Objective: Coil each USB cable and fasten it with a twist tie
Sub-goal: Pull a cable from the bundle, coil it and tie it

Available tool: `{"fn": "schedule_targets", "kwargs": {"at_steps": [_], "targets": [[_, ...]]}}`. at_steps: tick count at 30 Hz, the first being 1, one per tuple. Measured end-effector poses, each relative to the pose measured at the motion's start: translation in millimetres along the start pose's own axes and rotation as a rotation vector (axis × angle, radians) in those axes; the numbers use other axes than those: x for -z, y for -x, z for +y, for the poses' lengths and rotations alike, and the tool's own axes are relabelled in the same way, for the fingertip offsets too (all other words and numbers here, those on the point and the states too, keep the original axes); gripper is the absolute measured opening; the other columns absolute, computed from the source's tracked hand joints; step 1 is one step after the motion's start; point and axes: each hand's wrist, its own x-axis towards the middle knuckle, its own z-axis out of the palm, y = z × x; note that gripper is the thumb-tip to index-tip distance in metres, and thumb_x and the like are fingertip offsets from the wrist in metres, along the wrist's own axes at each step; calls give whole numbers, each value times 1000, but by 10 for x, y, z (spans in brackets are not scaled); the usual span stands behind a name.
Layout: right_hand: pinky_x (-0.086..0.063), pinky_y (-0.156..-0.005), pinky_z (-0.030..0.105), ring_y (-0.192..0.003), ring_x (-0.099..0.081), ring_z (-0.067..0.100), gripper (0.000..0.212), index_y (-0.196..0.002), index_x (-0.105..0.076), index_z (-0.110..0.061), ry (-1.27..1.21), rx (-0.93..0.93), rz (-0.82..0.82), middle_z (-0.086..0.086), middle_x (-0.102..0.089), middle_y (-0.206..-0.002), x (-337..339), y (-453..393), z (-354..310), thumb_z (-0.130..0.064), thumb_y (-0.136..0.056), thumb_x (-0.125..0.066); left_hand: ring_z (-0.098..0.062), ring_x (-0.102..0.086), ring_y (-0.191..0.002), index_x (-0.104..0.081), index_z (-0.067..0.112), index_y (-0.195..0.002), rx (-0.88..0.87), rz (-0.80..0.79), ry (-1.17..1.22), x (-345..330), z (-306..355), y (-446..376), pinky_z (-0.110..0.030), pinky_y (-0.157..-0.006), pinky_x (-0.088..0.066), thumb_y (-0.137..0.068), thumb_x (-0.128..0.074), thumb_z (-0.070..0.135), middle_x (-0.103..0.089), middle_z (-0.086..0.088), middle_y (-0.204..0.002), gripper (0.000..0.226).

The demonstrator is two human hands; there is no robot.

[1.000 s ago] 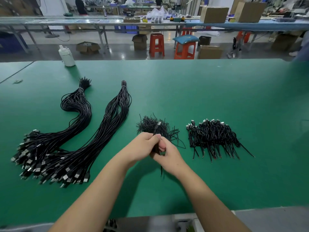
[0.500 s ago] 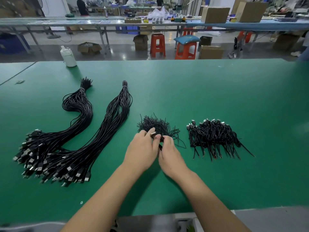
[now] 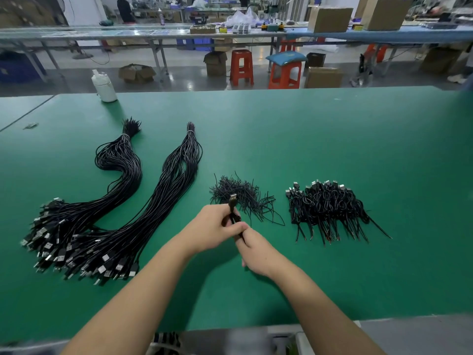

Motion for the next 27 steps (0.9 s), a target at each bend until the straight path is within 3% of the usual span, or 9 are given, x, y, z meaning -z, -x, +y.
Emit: {"fn": "schedule_targets", "kwargs": {"at_steps": [5, 7, 9, 10, 13, 15, 18, 22, 27], "targets": [[-52, -64, 40, -56, -59, 10, 28, -131, -46, -25, -213, -19, 43, -3, -50, -73, -115, 1, 12, -30, -106, -36, -4, -41, -49, -64, 10, -79, 154, 19, -19, -96, -115, -93, -19, -48, -34, -84, -68, 38, -55, 9, -59, 29], [-53, -64, 36, -55, -55, 11, 30, -130, -48, -24, -158, -22, 82, -6, -49, -72, -164, -2, 33, -30, -107, -31, -8, -43, -52, -64, 7, -81, 173, -12, -43, -140, -128, -140, -24, -52, -37, -85, -68, 37, -56, 6, -61, 30], [-47, -52, 22, -55, -52, 13, 31, -132, -47, -26, -131, -29, 106, -3, -52, -73, -198, -10, 82, -30, -107, -28, -9, -43, -53, -65, 4, -83, 180, -80, -28, -187, -148, -173, -28, -55, -38, -87, -68, 34, -54, 5, -61, 30], [-48, -51, 23, -56, -51, 15, 30, -128, -49, -25, -124, -32, 121, -1, -54, -74, -204, -18, 119, -30, -107, -28, -11, -44, -55, -64, 2, -85, 183, -138, 39, -202, -168, -176, -28, -57, -38, -88, -68, 31, -54, 3, -62, 29], [-49, -68, 45, -67, -48, 22, 25, -93, -46, -15, -153, -63, 210, 4, -49, -76, -183, -57, 252, -30, -107, -30, -14, -54, -59, -62, 0, -101, 279, -262, 426, -158, -302, -180, -27, -56, -46, -96, -62, 14, -65, -2, -72, 15], [-41, -69, 44, -65, -41, 16, 29, -81, -37, -22, -222, -93, 255, -4, -42, -74, -171, -89, 322, -32, -107, -31, -14, -62, -66, -64, 5, -105, 386, -145, 355, -126, -470, -247, -27, -64, -53, -98, -57, 9, -71, -3, -83, 11], [-39, -67, 32, -51, -39, -1, 28, -80, -29, -39, -304, -123, 260, -14, -37, -74, -147, -128, 370, -38, -107, -29, -21, -61, -90, -65, 17, -95, 555, 98, -35, -130, -722, -376, -29, -81, -47, -97, -56, 23, -69, -2, -96, 12], [-41, -54, 35, -46, -39, 12, 33, -79, -36, -22, -313, -135, 239, 2, -40, -70, -102, -179, 403, -39, -107, -30, -24, -58, -91, -62, 19, -88, 662, 206, -42, -238, -800, -588, -32, -82, -46, -95, -55, 39, -65, 0, -89, 23], [-42, -49, 30, -46, -41, 14, 35, -80, -33, -16, -266, -107, 241, 4, -40, -69, -117, -183, 413, -38, -106, -29, -23, -56, -83, -61, 24, -80, 761, 234, -130, -327, -699, -830, -36, -94, -44, -89, -61, 49, -64, 4, -78, 26]]}}
